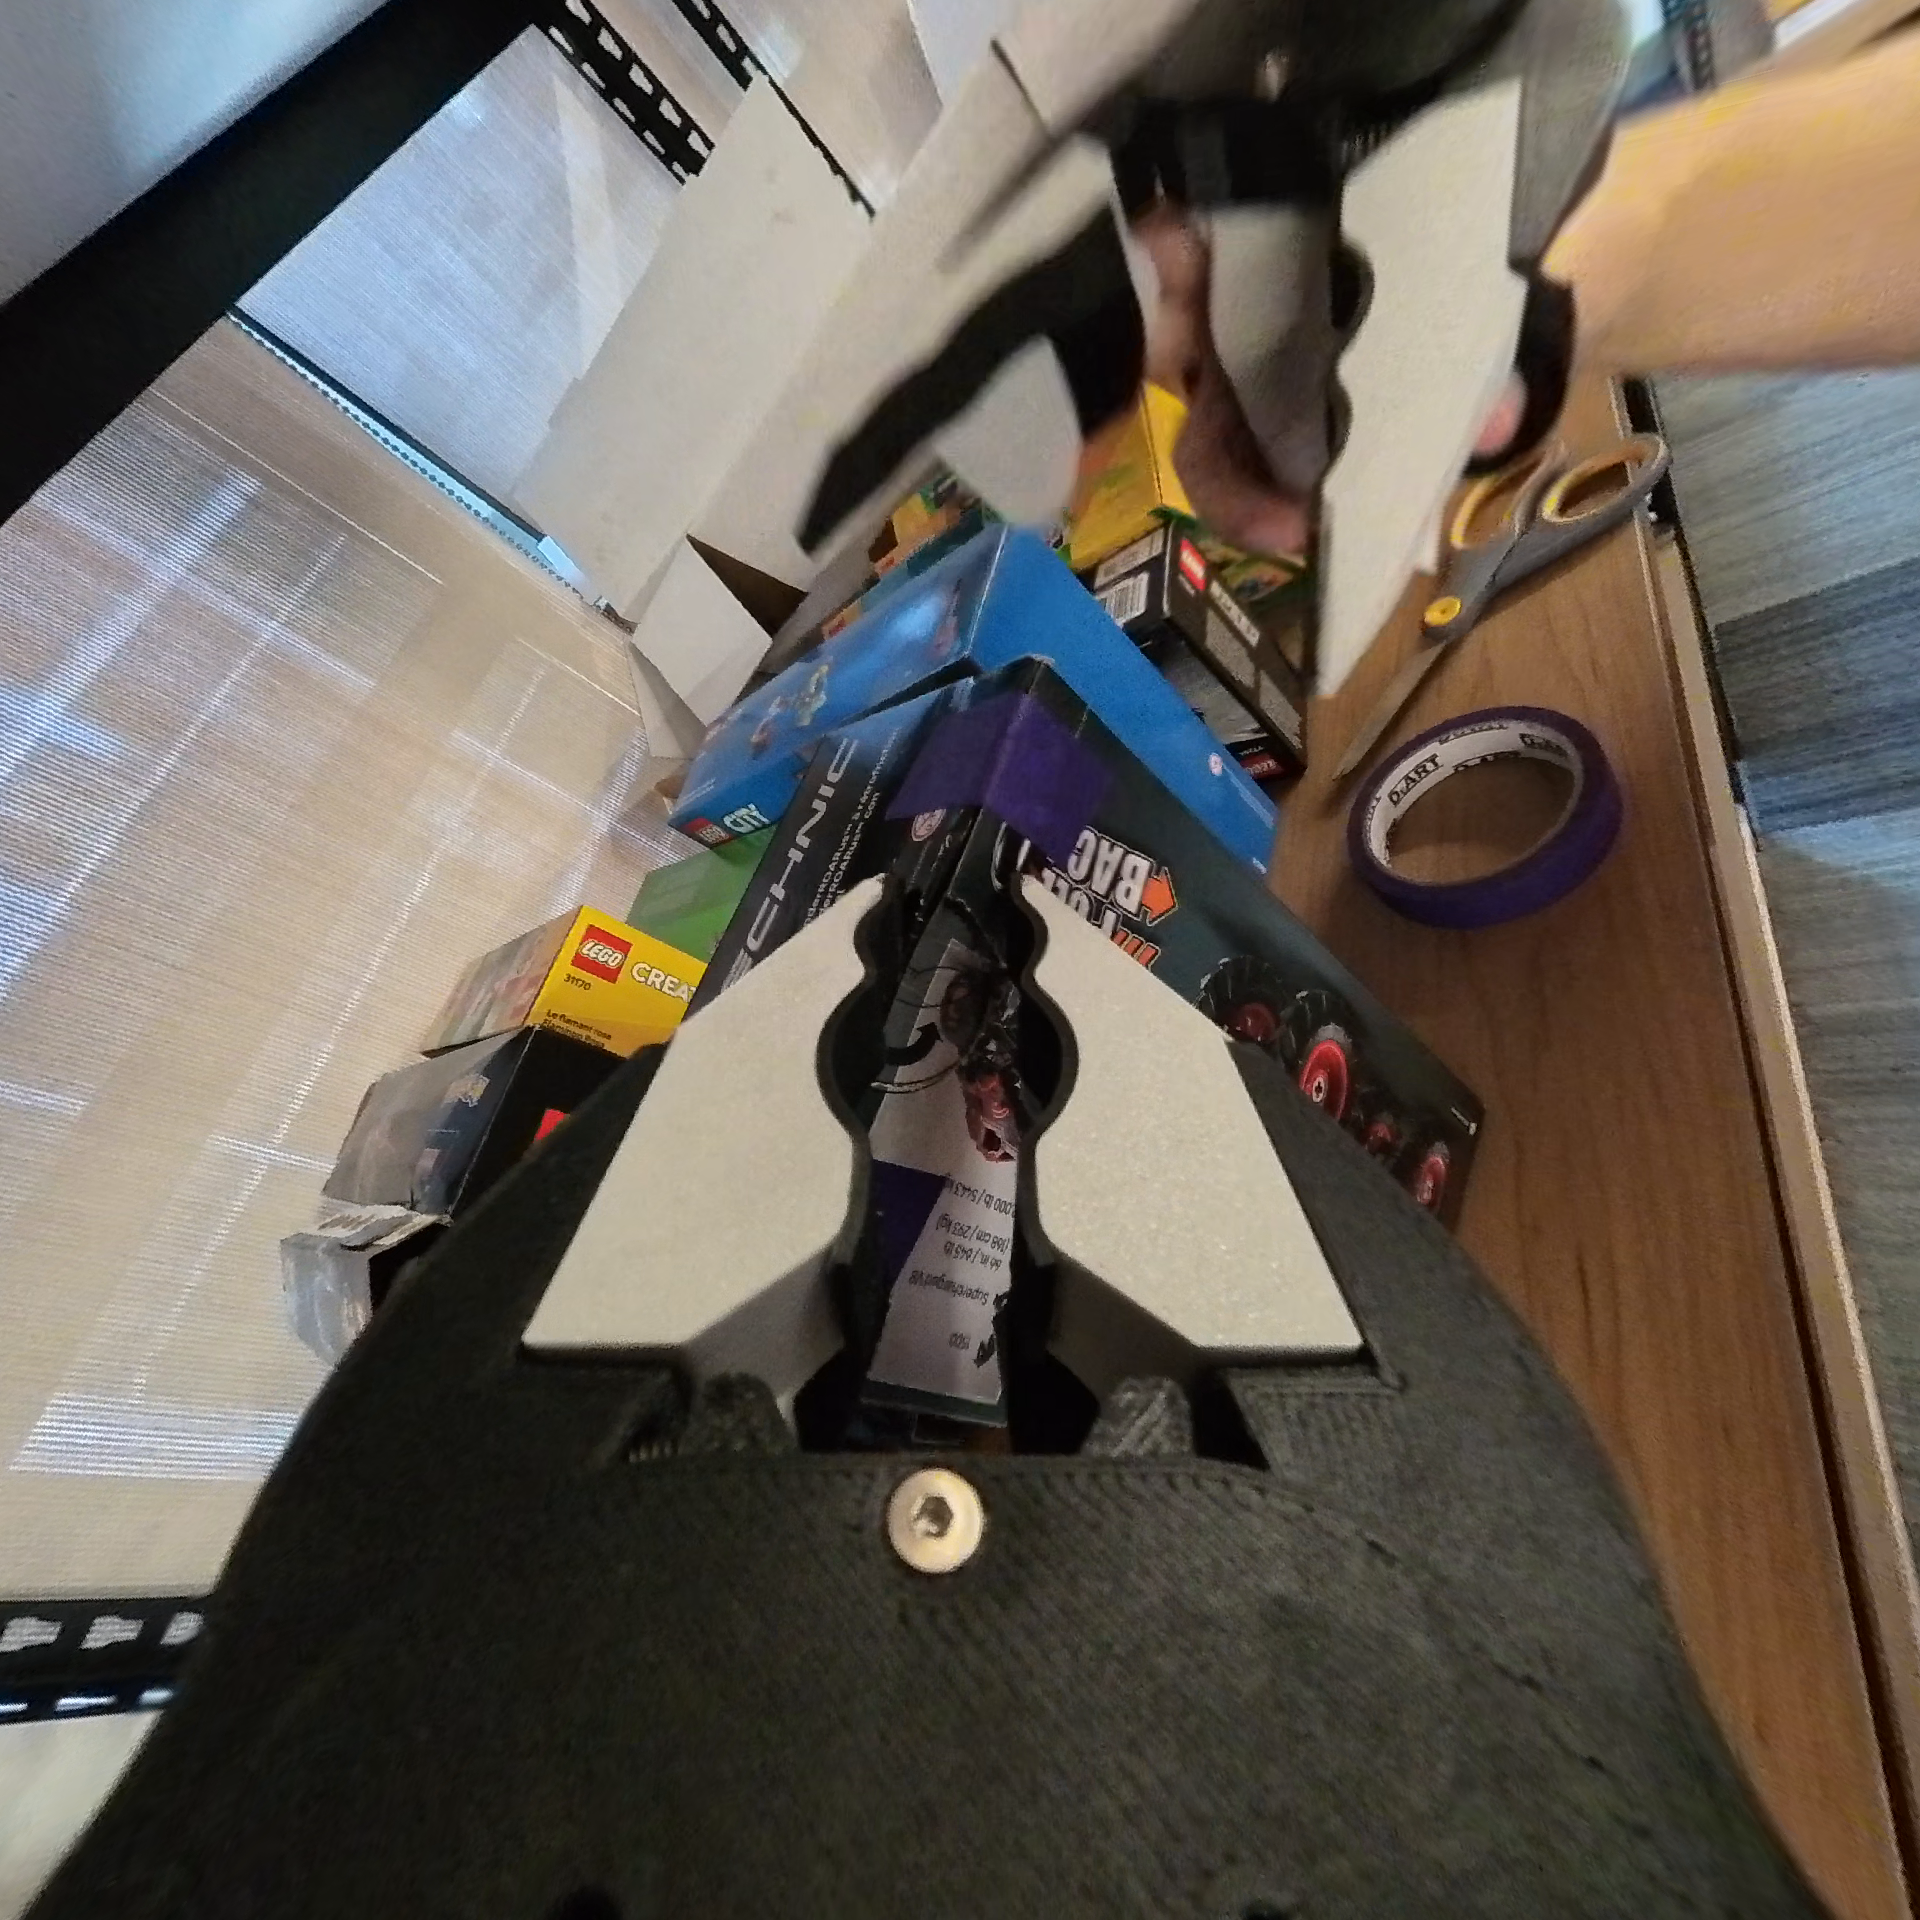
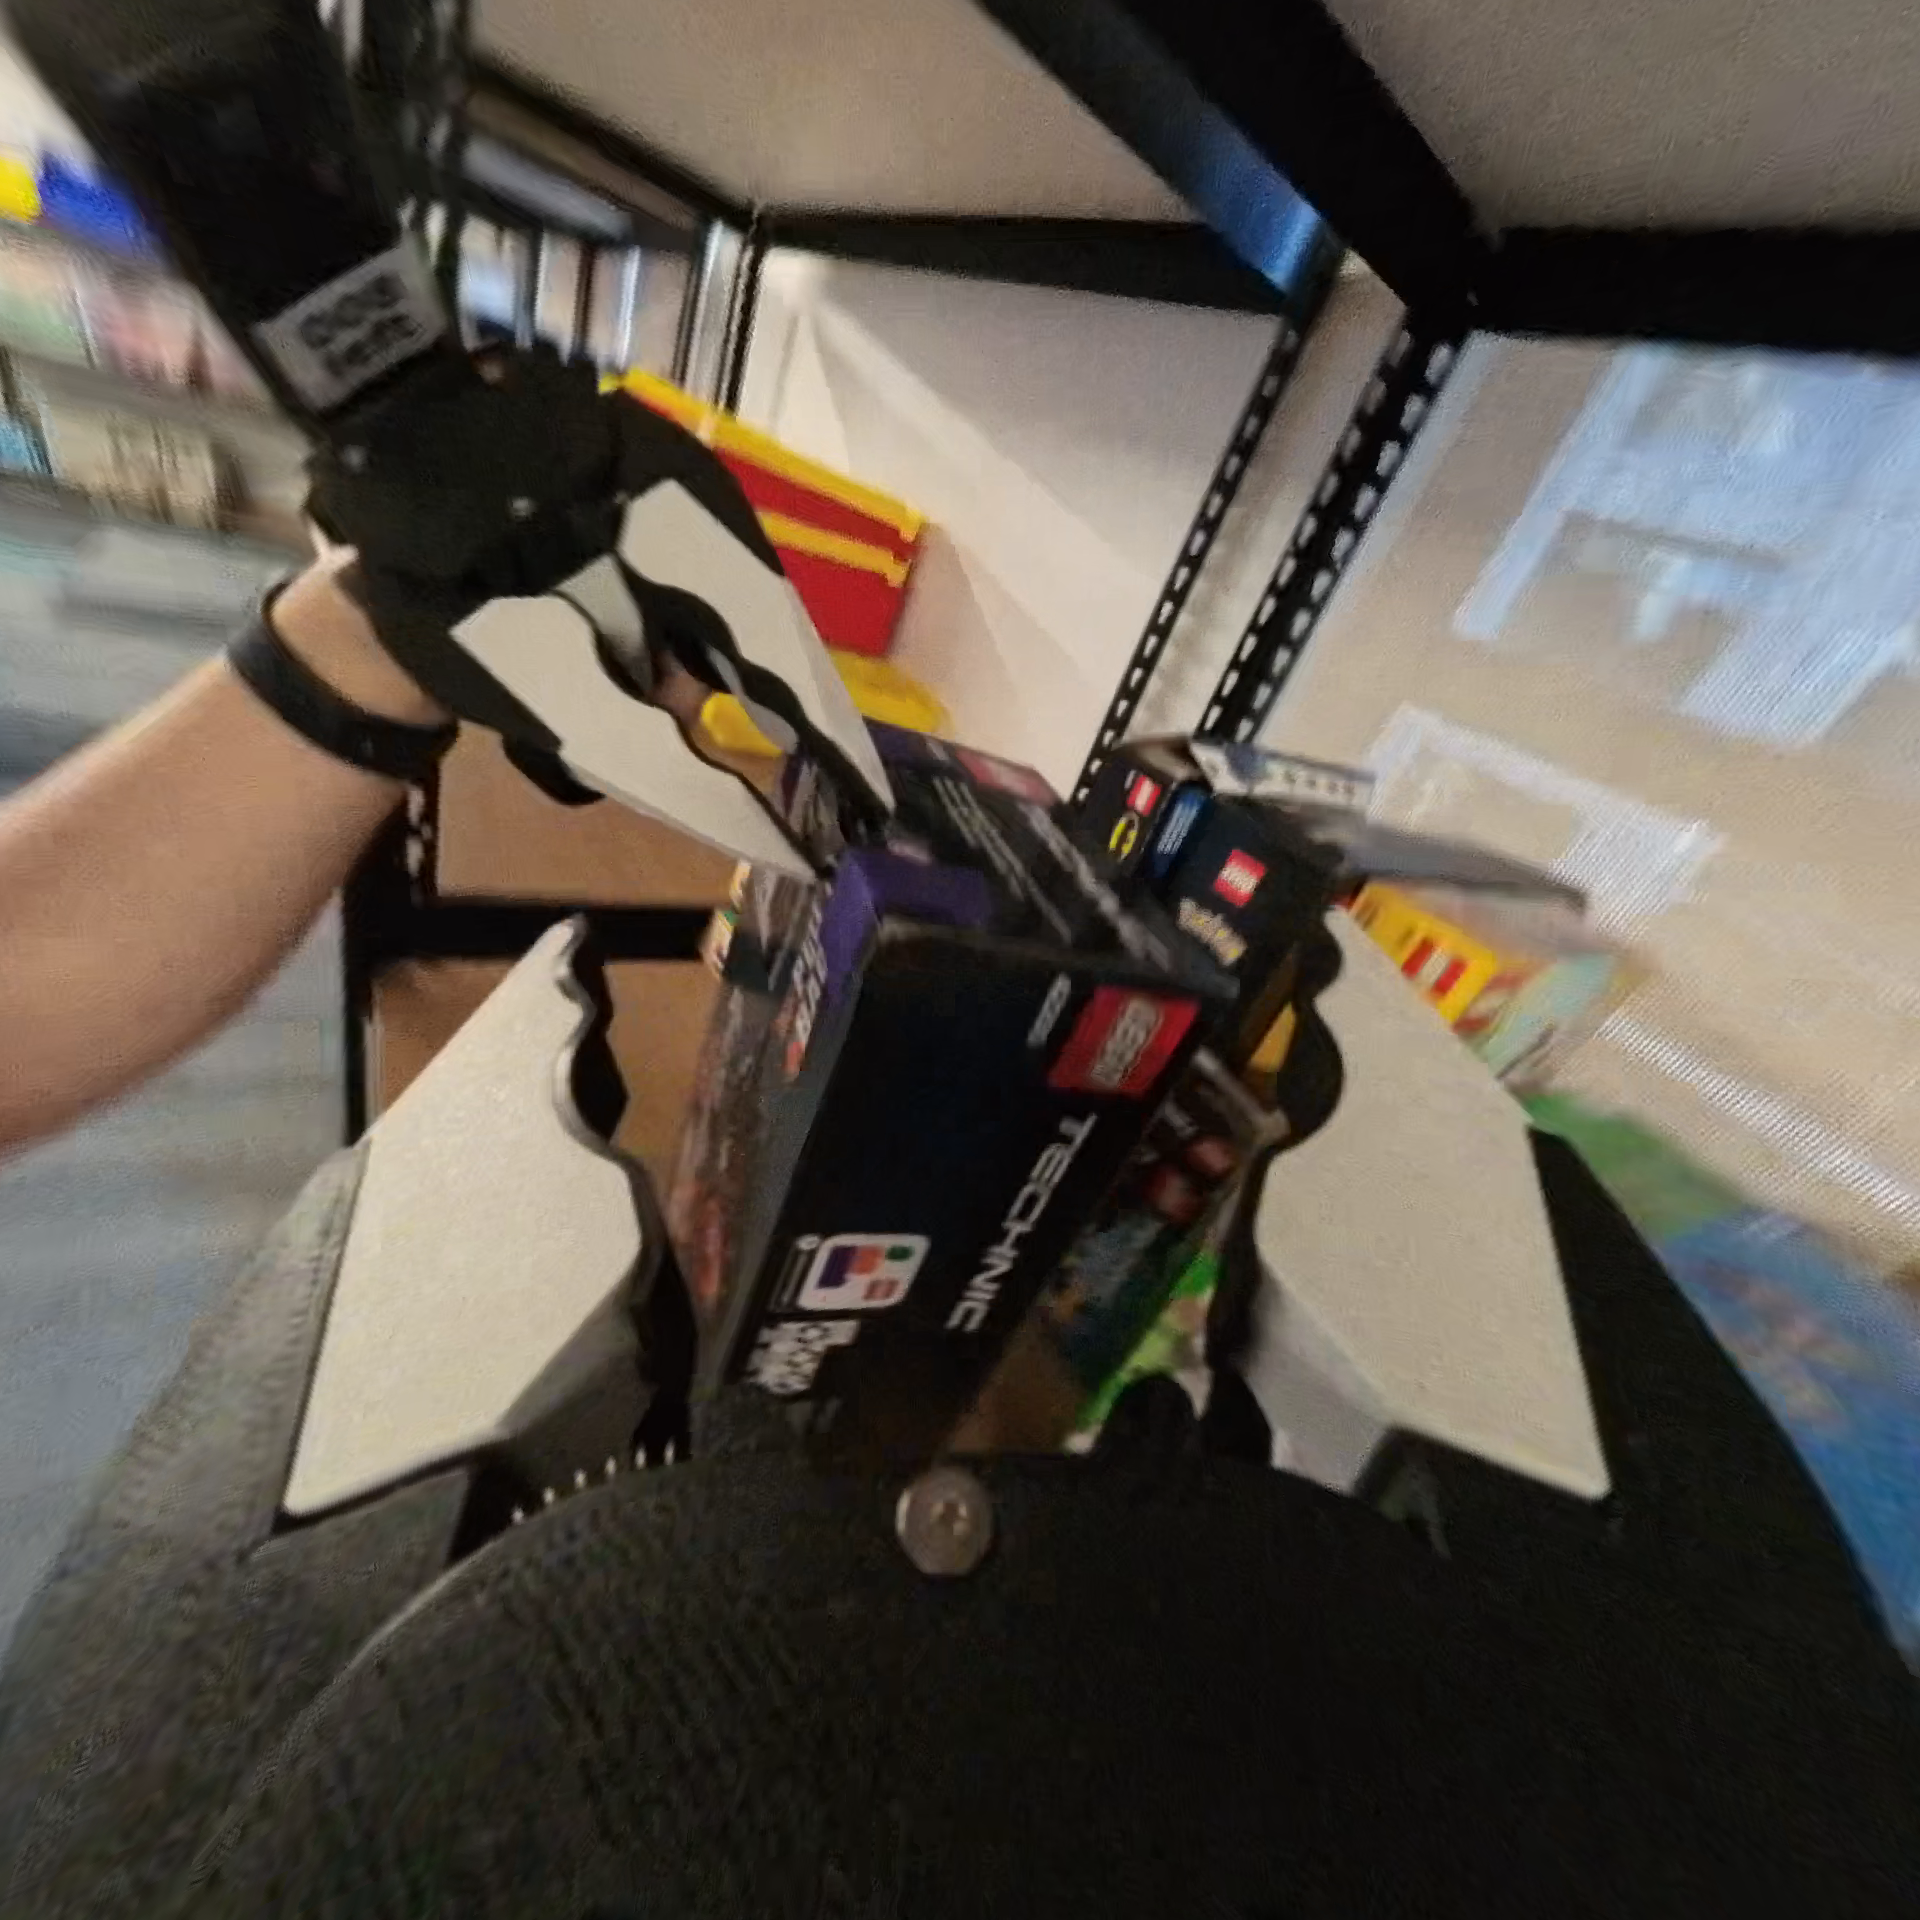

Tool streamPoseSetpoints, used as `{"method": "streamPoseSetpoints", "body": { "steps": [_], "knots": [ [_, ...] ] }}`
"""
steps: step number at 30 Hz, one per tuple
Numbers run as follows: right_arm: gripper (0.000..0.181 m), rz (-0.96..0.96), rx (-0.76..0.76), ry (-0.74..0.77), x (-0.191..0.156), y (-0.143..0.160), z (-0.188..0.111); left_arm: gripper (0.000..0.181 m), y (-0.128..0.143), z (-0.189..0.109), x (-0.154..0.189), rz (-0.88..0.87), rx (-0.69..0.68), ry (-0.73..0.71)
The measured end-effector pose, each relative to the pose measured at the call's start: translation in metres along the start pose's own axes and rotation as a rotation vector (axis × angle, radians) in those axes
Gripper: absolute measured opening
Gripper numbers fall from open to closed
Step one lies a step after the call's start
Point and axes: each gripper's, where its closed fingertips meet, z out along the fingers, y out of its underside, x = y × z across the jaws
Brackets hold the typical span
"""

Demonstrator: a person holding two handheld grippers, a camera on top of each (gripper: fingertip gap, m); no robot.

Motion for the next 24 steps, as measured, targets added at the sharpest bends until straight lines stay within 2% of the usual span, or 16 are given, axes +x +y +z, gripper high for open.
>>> {"method": "streamPoseSetpoints", "body": {
  "steps": [2,4,5,7,8,10,12,14,16,18,19,21,23,24],
  "knots": [
    [0.141,0.157,0.018,0.017,0.003,0.037,0.010,0.018,0.000,0.001,-0.001,0.005,0.008,-0.016],
    [0.150,0.245,-0.087,-0.002,-0.002,0.084,0.030,0.018,-0.001,0.001,-0.001,0.016,0.009,-0.030],
    [0.149,0.264,-0.121,-0.019,-0.007,0.098,0.038,0.019,-0.001,0.001,-0.002,0.034,0.003,-0.048],
    [0.126,0.252,-0.141,-0.022,-0.010,0.108,0.047,0.018,-0.007,-0.008,-0.015,0.066,0.028,-0.187],
    [0.115,0.200,-0.127,-0.010,-0.007,0.108,0.047,0.022,-0.017,-0.022,-0.025,0.041,0.095,-0.298],
    [0.114,0.246,-0.128,-0.028,-0.007,0.109,0.047,0.025,-0.030,-0.064,-0.033,-0.104,0.262,-0.449],
    [0.114,0.257,-0.123,-0.051,-0.006,0.109,0.044,0.031,-0.026,-0.101,-0.026,-0.270,0.388,-0.521],
    [0.114,0.260,-0.131,-0.103,-0.010,0.108,0.040,0.040,-0.010,-0.115,-0.010,-0.378,0.402,-0.555],
    [0.114,0.247,-0.161,-0.168,-0.016,0.107,0.036,0.049,0.016,-0.110,0.008,-0.423,0.307,-0.577],
    [0.115,0.226,-0.218,-0.226,-0.020,0.105,0.030,0.058,0.036,-0.095,0.031,-0.485,0.248,-0.526],
    [0.127,0.202,-0.233,-0.232,-0.018,0.099,0.027,0.061,0.045,-0.088,0.039,-0.517,0.235,-0.507],
    [0.143,0.162,-0.259,-0.229,-0.010,0.081,0.020,0.072,0.057,-0.076,0.044,-0.557,0.252,-0.493],
    [0.145,0.151,-0.267,-0.243,-0.006,0.068,0.013,0.086,0.063,-0.064,0.039,-0.609,0.298,-0.455],
    [0.146,0.148,-0.283,-0.247,-0.004,0.071,0.011,0.100,0.068,-0.056,0.035,-0.630,0.298,-0.427]
  ]
}}
